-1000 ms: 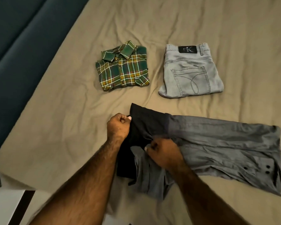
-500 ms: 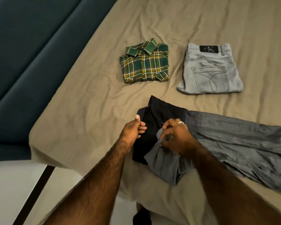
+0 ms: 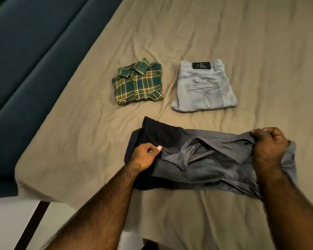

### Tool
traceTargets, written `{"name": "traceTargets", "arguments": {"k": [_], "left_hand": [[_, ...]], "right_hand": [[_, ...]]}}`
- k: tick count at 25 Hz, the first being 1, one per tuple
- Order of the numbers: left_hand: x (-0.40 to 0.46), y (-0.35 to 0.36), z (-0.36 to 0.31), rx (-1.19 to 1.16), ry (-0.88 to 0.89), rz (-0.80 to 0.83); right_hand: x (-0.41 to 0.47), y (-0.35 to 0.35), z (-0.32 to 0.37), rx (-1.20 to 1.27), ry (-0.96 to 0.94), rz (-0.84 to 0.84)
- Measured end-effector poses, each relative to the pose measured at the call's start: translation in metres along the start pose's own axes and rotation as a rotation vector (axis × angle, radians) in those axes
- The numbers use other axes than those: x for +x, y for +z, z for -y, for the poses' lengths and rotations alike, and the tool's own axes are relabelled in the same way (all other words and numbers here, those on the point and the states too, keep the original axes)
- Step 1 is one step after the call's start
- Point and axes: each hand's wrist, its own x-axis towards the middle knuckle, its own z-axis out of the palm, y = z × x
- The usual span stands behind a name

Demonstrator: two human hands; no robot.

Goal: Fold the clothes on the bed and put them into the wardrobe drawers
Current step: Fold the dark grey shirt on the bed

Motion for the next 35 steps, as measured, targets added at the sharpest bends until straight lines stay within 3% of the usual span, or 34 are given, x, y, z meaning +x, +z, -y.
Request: {"name": "traceTargets", "arguments": {"k": [2, 5, 7, 9, 12, 14, 18, 21, 24, 27, 29, 32, 35], "left_hand": [[0.0, 0.006, -0.009, 0.137, 0.024, -0.109], [0.005, 0.023, -0.033, 0.567, 0.258, -0.152], [0.008, 0.027, -0.044, 0.853, 0.36, -0.178], [0.014, 0.042, -0.059, 0.977, 0.427, -0.202], [0.027, 0.061, -0.078, 0.905, 0.451, -0.234], [0.035, 0.069, -0.091, 0.809, 0.477, -0.246], [0.046, 0.082, -0.104, 0.906, 0.629, -0.239], [0.078, 0.077, -0.122, 0.897, 0.5, -0.194], [0.105, 0.051, -0.131, 0.882, 0.272, -0.16], [0.106, 0.032, -0.125, 0.896, 0.18, -0.131], [0.105, 0.026, -0.122, 0.825, 0.156, -0.127], [0.11, 0.014, -0.114, 0.593, 0.147, -0.139], [0.116, 0.008, -0.095, 0.363, 0.107, 0.002]], "right_hand": [[0.012, -0.033, -0.019, -0.249, -0.003, -0.178], [0.035, -0.075, -0.04, -0.513, -0.011, -0.356], [0.044, -0.083, -0.043, -0.679, 0.092, -0.314], [0.05, -0.089, -0.051, -0.924, 0.125, -0.208], [0.041, -0.084, -0.076, -1.193, -0.397, -0.042], [0.041, -0.073, -0.078, -1.188, -0.564, 0.061], [0.045, -0.057, -0.087, -1.158, -0.371, 0.409], [0.058, -0.052, -0.084, -1.103, -0.232, 0.409], [0.046, -0.034, -0.066, -1.017, -0.517, 0.25], [-0.014, 0.014, -0.057, -0.921, -0.725, 0.478], [-0.054, 0.051, -0.055, -1.003, -0.738, 0.609], [-0.082, 0.093, -0.052, -1.118, -0.64, 0.596], [-0.085, 0.099, -0.063, -1.239, -0.508, 0.599]]}}
